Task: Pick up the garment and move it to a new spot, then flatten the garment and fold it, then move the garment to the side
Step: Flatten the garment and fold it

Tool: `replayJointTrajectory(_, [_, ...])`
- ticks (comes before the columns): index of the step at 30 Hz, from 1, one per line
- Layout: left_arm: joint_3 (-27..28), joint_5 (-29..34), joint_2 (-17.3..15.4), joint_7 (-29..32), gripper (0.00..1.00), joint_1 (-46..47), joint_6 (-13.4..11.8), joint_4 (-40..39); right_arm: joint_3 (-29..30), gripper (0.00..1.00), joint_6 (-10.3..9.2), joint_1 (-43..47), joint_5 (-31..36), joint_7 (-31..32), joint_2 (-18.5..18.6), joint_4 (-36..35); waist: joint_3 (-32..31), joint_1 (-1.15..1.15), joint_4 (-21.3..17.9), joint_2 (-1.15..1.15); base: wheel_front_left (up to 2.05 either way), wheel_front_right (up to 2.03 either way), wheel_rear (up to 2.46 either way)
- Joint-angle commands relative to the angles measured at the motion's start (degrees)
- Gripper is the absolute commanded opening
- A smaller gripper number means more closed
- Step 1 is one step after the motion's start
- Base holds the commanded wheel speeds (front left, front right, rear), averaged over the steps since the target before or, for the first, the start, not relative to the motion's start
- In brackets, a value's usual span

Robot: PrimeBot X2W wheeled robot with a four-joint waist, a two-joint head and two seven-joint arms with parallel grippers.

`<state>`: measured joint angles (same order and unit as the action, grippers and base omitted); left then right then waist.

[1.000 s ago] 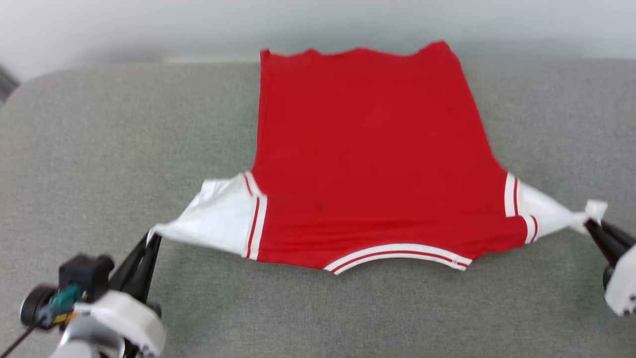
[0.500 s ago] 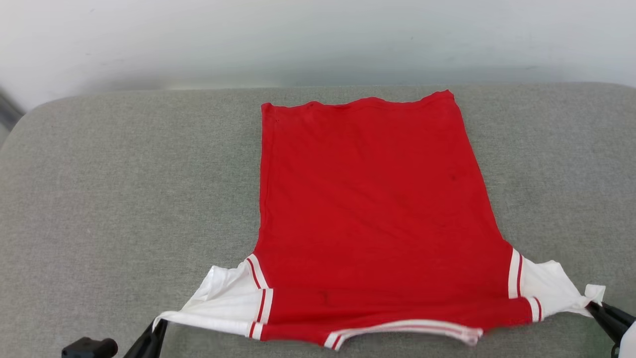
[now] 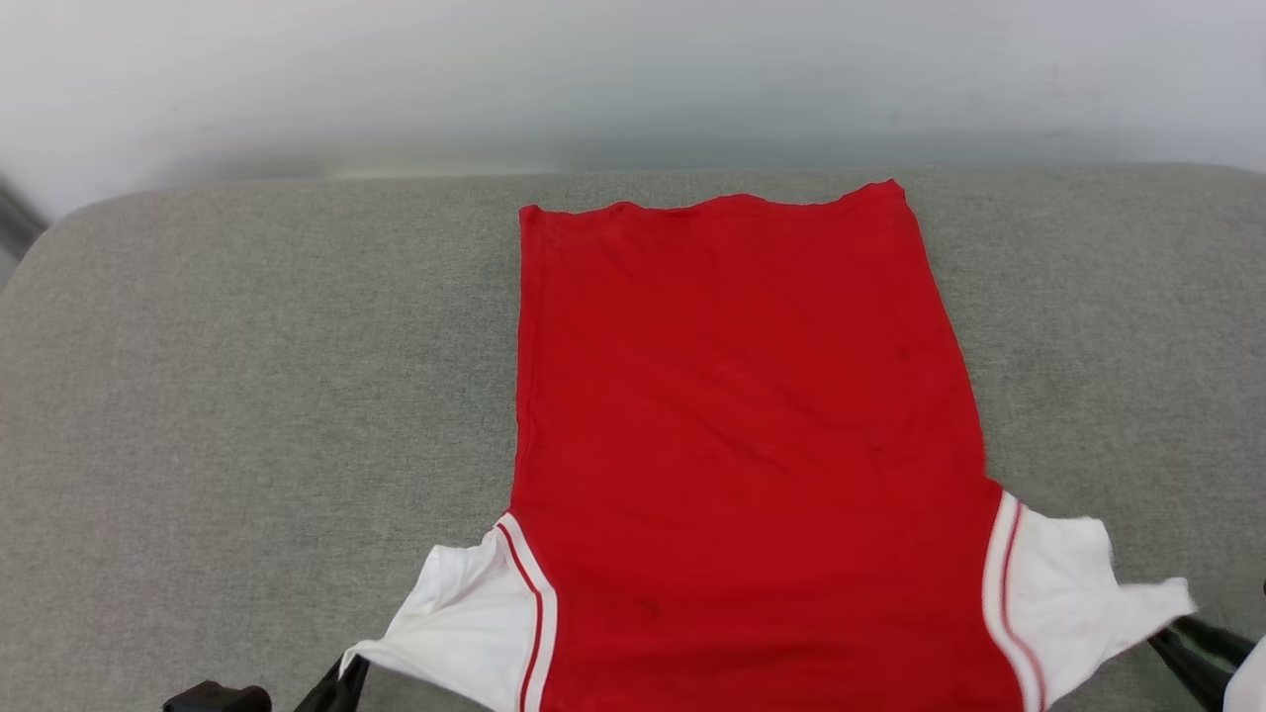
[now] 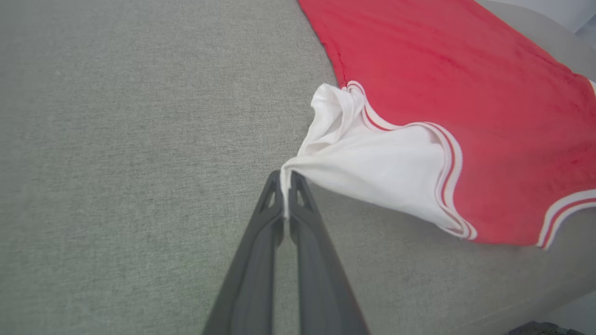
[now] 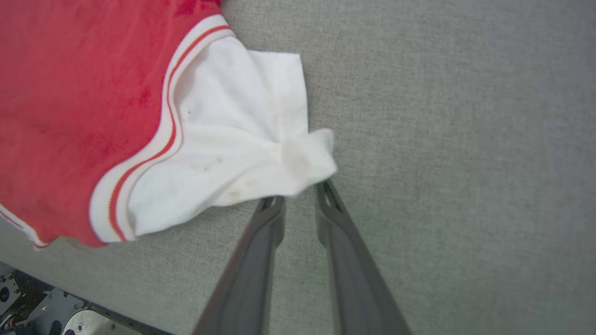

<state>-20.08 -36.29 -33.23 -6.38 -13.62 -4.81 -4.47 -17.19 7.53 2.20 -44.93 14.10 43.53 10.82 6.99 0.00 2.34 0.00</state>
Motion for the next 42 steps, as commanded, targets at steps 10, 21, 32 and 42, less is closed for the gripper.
replayJointTrajectory(10, [-2.67,0.55,0.03,4.39,0.0,1.67,-0.48,-9.75,6.57,1.0,-0.06,-9.6,-3.47,8.92,-1.93,-7.14,4.52,0.0,1.93,0.0,0.0,0.0,0.0])
replayJointTrajectory(21, [-6.8,3.66,0.76,9.14,0.0,5.36,-0.84,-20.13,14.59,1.0,-0.06,-30.05,1.34,27.18,-6.15,-8.54,13.51,0.0,8.52,0.0,0.0,0.0,0.0])
replayJointTrajectory(32, [-9.58,5.35,3.86,8.82,0.0,11.84,1.16,-20.33,22.47,1.0,-0.05,-52.81,15.73,38.46,-11.8,8.04,20.73,0.0,17.63,0.0,0.0,0.0,0.0])
replayJointTrajectory(42, [-11.47,5.71,6.09,7.3,0.0,15.97,3.58,-18.69,29.31,1.0,-0.06,-66.02,29.95,53.04,-12.67,17.62,27.09,0.0,23.38,0.0,0.0,0.0,0.0])
